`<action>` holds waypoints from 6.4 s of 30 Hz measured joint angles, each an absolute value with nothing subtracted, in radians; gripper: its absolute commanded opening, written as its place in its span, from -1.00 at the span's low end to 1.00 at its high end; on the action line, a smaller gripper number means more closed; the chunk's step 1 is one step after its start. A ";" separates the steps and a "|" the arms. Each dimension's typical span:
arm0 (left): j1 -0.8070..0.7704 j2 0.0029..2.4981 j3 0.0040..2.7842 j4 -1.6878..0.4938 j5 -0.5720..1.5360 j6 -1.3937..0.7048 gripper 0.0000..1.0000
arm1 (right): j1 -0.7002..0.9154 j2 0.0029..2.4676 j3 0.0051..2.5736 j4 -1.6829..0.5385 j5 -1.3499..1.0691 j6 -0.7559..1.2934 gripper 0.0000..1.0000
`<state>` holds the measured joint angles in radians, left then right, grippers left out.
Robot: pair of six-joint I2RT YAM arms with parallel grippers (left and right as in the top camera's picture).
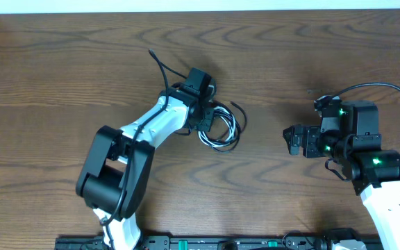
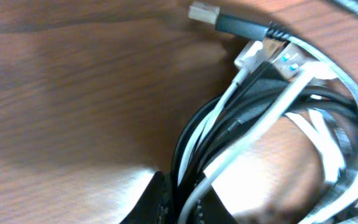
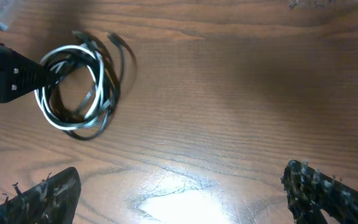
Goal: Untangle cables
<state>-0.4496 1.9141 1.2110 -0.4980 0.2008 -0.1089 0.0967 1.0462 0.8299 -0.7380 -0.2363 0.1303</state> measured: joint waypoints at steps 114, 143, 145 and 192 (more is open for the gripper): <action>-0.460 1.996 1.205 -0.202 0.295 -0.205 -0.34 | 0.174 1.401 0.841 -0.756 -0.344 0.238 -0.53; -0.498 1.778 1.200 -0.421 0.748 -0.233 -0.85 | 0.174 1.537 0.841 -0.459 -0.409 0.192 -0.33; -0.501 1.778 1.200 -0.440 0.754 -0.235 -0.85 | 0.174 1.574 0.841 -0.433 -0.439 0.178 -0.33; -0.385 1.638 1.199 -0.517 1.107 -0.184 -0.85 | 0.190 1.467 0.848 -0.381 -0.589 0.234 -0.07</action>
<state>-0.3851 1.6379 1.1992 -0.5167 1.1072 -0.1837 0.1898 1.4670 0.8478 -0.3809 -0.5888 0.2337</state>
